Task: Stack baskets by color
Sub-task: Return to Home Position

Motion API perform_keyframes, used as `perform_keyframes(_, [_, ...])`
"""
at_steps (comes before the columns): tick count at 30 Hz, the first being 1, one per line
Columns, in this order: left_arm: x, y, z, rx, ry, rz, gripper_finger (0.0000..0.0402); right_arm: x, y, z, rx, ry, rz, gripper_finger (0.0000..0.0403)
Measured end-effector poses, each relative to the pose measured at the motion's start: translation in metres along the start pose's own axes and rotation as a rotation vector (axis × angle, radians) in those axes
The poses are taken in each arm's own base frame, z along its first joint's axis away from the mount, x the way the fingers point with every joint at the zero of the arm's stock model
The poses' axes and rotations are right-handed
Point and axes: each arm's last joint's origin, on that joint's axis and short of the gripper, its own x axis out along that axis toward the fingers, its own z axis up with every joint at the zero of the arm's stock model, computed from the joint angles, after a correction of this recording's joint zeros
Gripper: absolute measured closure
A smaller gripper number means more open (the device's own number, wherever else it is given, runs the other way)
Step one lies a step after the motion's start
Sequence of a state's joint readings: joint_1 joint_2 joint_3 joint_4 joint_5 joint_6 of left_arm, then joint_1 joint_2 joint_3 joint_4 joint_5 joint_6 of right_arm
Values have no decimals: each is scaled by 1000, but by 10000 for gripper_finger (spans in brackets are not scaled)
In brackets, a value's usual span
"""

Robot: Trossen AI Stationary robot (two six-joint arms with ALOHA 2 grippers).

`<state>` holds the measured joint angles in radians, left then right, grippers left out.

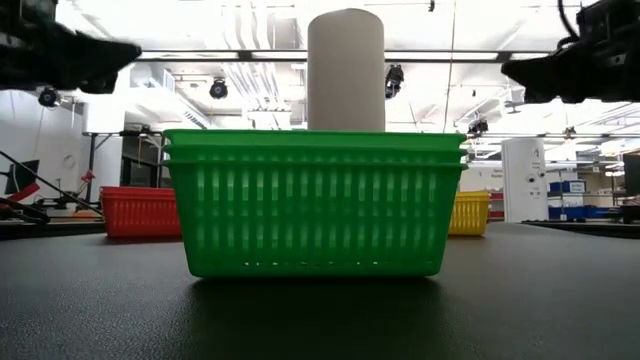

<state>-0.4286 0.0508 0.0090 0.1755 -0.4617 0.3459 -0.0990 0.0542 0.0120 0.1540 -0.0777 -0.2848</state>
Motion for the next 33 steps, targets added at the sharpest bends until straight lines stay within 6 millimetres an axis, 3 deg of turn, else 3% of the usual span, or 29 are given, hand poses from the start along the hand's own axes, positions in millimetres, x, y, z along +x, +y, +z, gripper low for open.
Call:
perform_keyframes(6, [1, -1, -2, 11, 21, -8, 379, 1, 1, -4, 276, 45, 8, 394])
perform_keyframes(10, [2, -2, -3, 14, 26, -11, 379, 2, 1, -5, 349, 58, 8, 394])
perform_keyframes(24, [3, -3, -5, 24, 44, -17, 379, 2, 2, -6, 195, 62, 13, 394])
perform_keyframes(33, [3, -4, -6, 32, 58, -23, 379, 2, 2, -6, 184, 62, 13, 394])
